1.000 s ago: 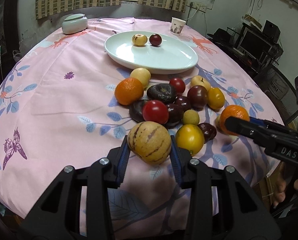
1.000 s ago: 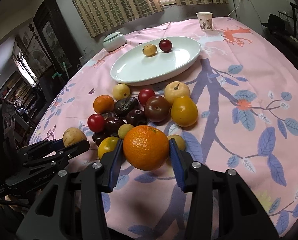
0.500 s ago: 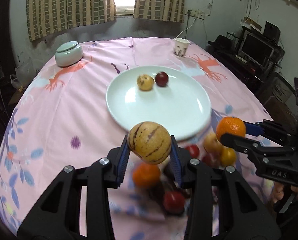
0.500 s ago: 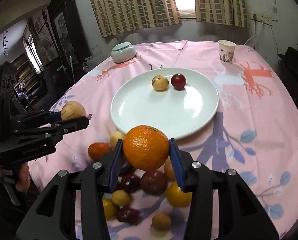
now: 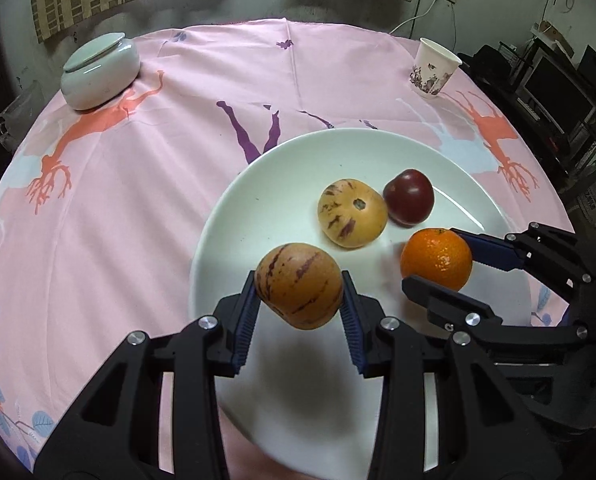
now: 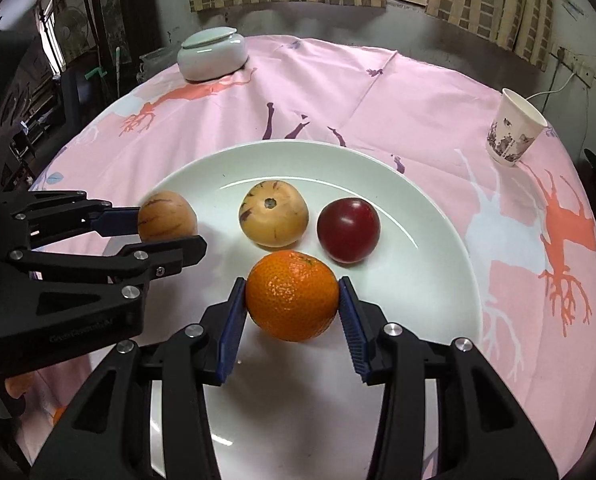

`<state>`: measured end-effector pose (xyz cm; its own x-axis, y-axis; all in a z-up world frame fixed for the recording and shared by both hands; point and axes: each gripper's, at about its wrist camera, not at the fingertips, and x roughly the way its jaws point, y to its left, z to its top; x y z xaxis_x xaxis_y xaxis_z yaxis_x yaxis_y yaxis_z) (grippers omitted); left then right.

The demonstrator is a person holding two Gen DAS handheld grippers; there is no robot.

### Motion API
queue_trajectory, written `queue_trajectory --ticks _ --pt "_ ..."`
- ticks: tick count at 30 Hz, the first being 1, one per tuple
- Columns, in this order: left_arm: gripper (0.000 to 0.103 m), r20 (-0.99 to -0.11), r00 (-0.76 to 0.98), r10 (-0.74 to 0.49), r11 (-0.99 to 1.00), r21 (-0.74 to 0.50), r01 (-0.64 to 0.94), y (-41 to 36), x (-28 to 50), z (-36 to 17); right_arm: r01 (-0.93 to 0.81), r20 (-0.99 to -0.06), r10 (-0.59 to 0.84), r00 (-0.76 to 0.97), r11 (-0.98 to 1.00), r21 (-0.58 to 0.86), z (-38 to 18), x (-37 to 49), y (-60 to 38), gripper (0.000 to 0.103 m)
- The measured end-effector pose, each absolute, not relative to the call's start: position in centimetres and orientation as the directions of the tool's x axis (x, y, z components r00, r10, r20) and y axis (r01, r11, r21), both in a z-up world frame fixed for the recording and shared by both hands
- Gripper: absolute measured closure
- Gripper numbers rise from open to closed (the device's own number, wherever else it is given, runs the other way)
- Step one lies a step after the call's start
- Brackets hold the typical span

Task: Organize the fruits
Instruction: 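Place the melon-pear and orange on the white plate and release both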

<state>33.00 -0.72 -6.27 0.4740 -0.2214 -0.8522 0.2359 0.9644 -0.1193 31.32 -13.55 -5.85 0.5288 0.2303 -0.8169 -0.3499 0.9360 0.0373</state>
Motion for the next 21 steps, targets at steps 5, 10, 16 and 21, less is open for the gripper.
queue_trajectory --ticks 5,10,16,21 --pt "0.055 -0.867 0.451 -0.214 0.969 -0.13 0.211 -0.5 34.4 -7.2 -0.351 -0.818 0.217 0.533 0.936 0.02 -6.5 32.3 -13.3 0.055" --pt "0.023 -0.845 0.475 -0.246 0.967 -0.178 0.184 0.6 33.5 -5.3 -0.325 -0.767 0.111 0.632 0.937 -0.132 -4.3 30.8 -13.0 0.038" --pt "0.012 -0.754 0.589 -0.293 0.956 -0.211 0.205 2.5 26.1 0.5 -0.274 -0.66 0.107 0.744 0.949 -0.155 1.4 23.5 -15.5 0.029" --pt "0.003 -0.669 0.697 -0.257 0.966 -0.189 0.175 4.6 16.4 2.2 -0.239 -0.552 0.115 0.826 0.958 -0.158 2.7 12.7 -17.1 0.001"
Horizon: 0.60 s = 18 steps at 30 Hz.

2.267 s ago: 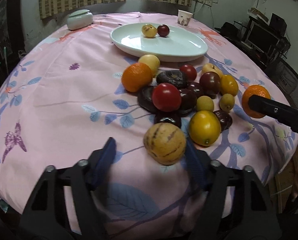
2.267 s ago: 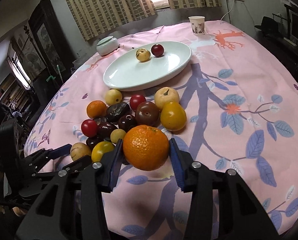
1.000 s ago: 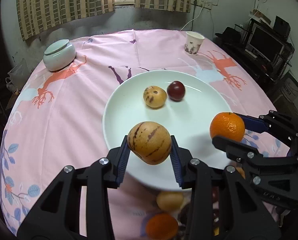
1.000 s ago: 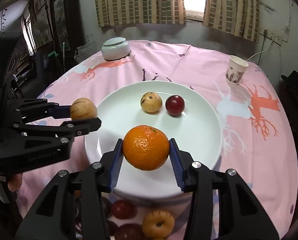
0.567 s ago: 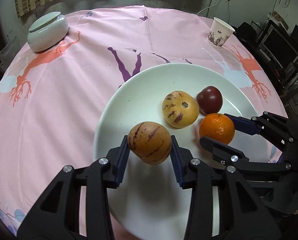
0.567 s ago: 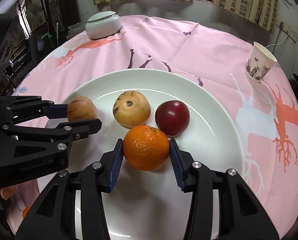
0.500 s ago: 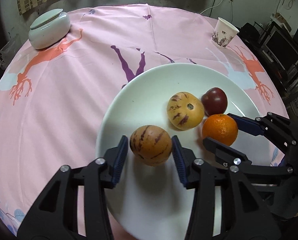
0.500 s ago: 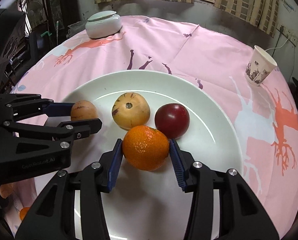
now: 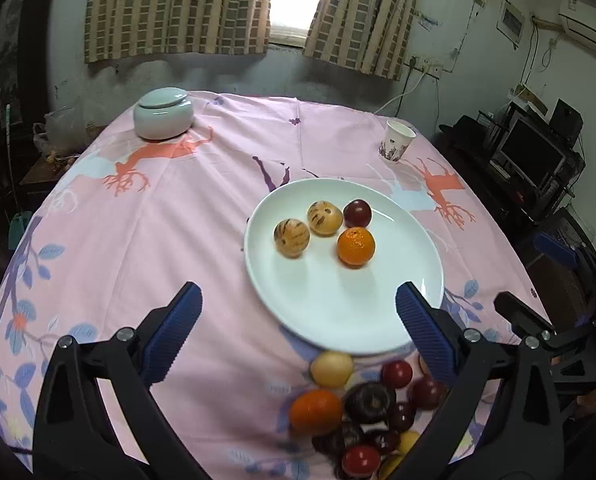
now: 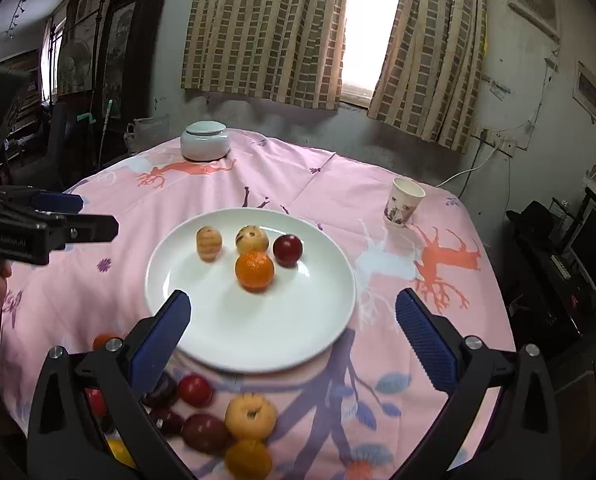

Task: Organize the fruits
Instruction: 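Place the melon-pear and orange on the white plate and release both, then grasp a red tomato-like fruit with the left tool while the right tool grasps a lemon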

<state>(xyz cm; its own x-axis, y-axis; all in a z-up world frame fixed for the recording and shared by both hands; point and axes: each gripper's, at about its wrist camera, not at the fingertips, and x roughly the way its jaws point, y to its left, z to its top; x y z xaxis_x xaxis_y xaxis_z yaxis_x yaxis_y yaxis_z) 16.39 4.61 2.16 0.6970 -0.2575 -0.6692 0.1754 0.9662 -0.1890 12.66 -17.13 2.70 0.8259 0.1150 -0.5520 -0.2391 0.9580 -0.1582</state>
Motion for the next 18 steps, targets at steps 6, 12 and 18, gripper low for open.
queue_trajectory --ticks 6,12,18 --pt "0.003 -0.664 0.732 -0.154 0.988 -0.115 0.103 5.0 7.5 -1.1 -0.233 -0.623 0.199 0.757 0.972 0.027 -0.9 4.0 -18.1 0.001" --pt "0.003 -0.71 0.699 -0.089 0.994 -0.015 0.111 4.7 3.9 -4.4 -0.308 -0.664 0.412 0.624 0.911 0.275 -3.6 2.0 -16.6 0.036" --pt "0.003 -0.696 0.714 -0.077 0.997 -0.036 0.072 6.5 2.4 -4.3 -0.398 -0.706 0.456 0.542 0.879 0.262 -5.3 1.8 -12.1 0.041"
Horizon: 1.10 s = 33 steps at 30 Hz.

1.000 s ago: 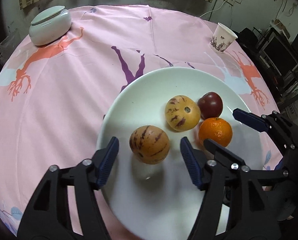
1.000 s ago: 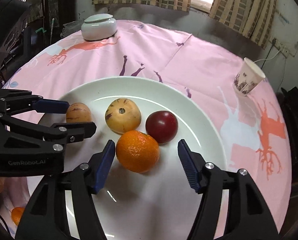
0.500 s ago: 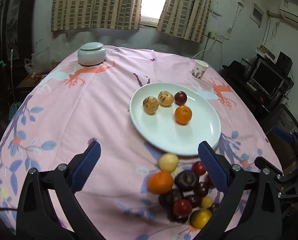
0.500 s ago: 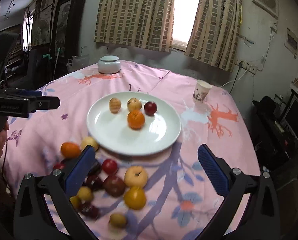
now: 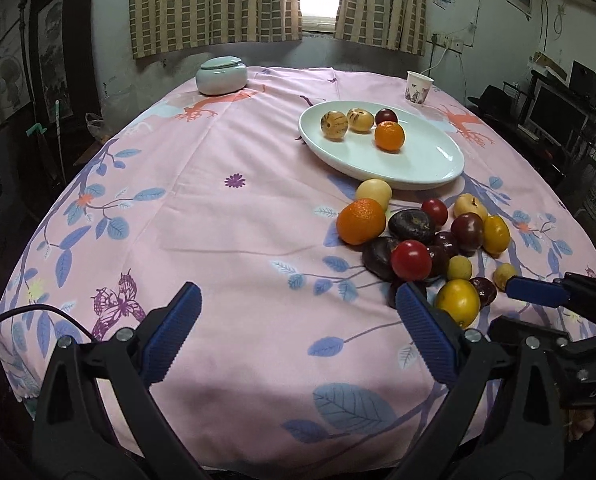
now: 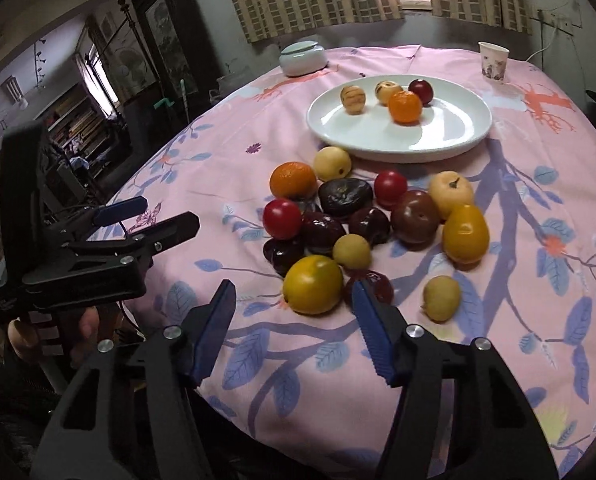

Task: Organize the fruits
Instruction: 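Grasp a red tomato-like fruit with the left tool while the right tool grasps a lemon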

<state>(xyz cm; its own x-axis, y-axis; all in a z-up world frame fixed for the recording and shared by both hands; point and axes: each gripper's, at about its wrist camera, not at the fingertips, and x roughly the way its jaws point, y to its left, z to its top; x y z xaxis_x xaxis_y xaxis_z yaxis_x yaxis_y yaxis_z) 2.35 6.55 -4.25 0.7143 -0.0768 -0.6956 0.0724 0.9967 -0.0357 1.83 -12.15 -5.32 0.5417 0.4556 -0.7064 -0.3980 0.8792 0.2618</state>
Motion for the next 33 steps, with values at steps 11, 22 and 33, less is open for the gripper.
queue_trajectory --ticks 11,22,33 --pt "0.003 -0.7 0.71 -0.074 0.997 -0.047 0.058 7.7 2.2 -4.5 -0.415 -0.762 0.191 0.618 0.903 -0.111 -7.5 3.1 -7.4 0.065" --pt "0.003 -0.714 0.69 -0.12 0.99 -0.032 0.139 4.9 3.5 -5.3 -0.313 -0.691 0.335 0.64 0.936 0.164 -4.0 2.7 -14.5 0.066" --pt "0.043 -0.762 0.612 -0.214 0.965 -0.066 0.256 -0.4 6.5 -7.0 -0.227 -0.69 0.332 0.643 0.943 0.242 -5.4 2.6 -19.0 0.066"
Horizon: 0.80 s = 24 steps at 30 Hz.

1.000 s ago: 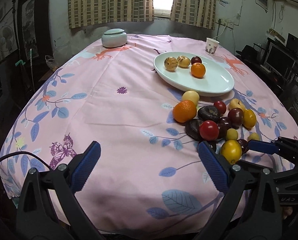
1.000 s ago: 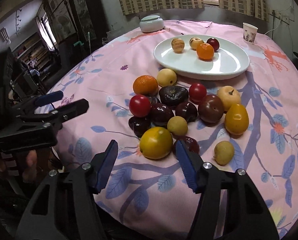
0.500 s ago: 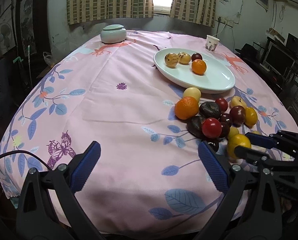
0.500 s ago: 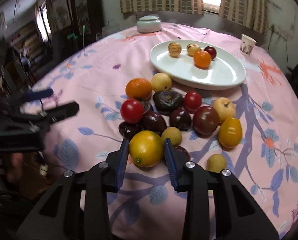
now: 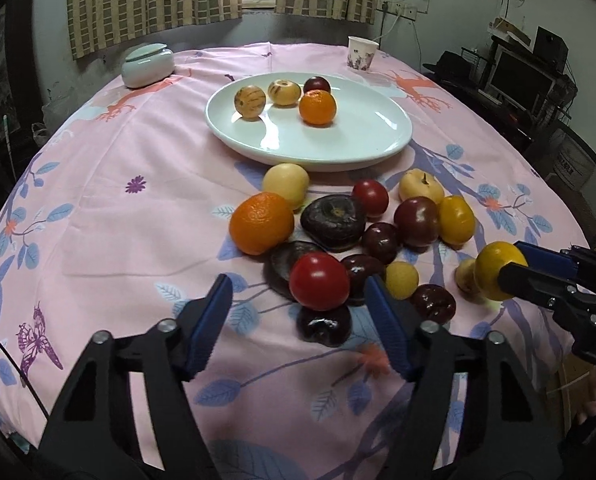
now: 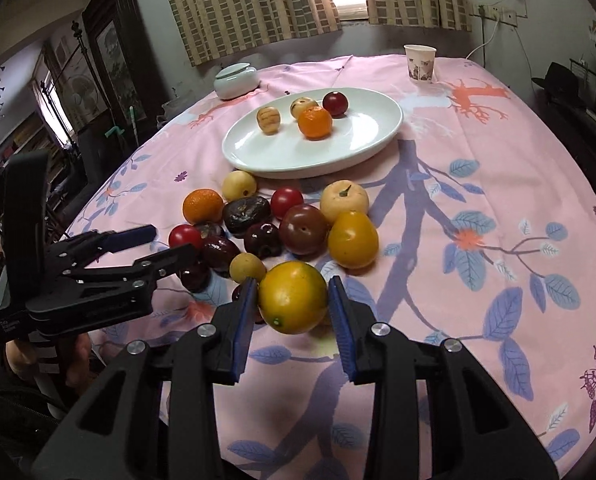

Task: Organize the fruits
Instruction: 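Grasp a red tomato-like fruit with the left tool while the right tool grasps a lemon, then place the red fruit and lemon on the white plate and release both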

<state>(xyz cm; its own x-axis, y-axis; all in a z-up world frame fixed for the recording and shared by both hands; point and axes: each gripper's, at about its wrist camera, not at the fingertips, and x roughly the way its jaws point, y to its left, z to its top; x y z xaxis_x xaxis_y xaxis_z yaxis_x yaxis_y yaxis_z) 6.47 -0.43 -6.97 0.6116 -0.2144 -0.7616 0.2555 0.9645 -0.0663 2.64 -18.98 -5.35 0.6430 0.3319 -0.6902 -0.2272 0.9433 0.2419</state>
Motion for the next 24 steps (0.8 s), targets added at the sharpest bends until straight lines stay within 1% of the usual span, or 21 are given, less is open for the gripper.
queue_trajectory --ticks 1,2,3,4,6,7,24 --pt "0.049 -0.773 0.596 -0.219 0.963 -0.073 0.26 -0.6 6.7 -7.3 -0.228 -0.689 0.335 0.643 0.942 0.246 -5.4 2.7 -19.0 0.066" --pt "0.056 -0.778 0.585 -0.229 0.961 -0.086 0.262 -0.6 6.8 -7.5 -0.231 -0.686 0.34 0.643 0.941 0.249 -5.4 2.7 -19.1 0.066" --pt "0.06 -0.783 0.575 -0.237 0.96 -0.098 0.263 -0.6 7.0 -7.7 -0.233 -0.685 0.342 0.643 0.94 0.251 -5.4 2.7 -19.0 0.066" --pt "0.061 -0.784 0.569 -0.247 0.958 -0.108 0.267 -0.7 7.0 -7.8 -0.235 -0.685 0.345 0.642 0.939 0.252 -5.5 2.7 -19.0 0.066" --pt "0.069 -0.783 0.563 -0.264 0.953 -0.122 0.278 -0.9 7.0 -7.9 -0.238 -0.686 0.349 0.638 0.937 0.255 -5.6 2.7 -19.0 0.066" --pt "0.071 -0.779 0.569 -0.263 0.953 -0.117 0.28 -1.1 6.9 -7.8 -0.239 -0.687 0.351 0.636 0.936 0.257 -5.6 2.8 -19.0 0.066" --pt "0.072 -0.735 0.61 -0.296 0.946 -0.138 0.293 0.1 5.5 -5.2 -0.266 -0.689 0.371 0.622 0.928 0.259 -5.6 3.0 -17.6 0.066"
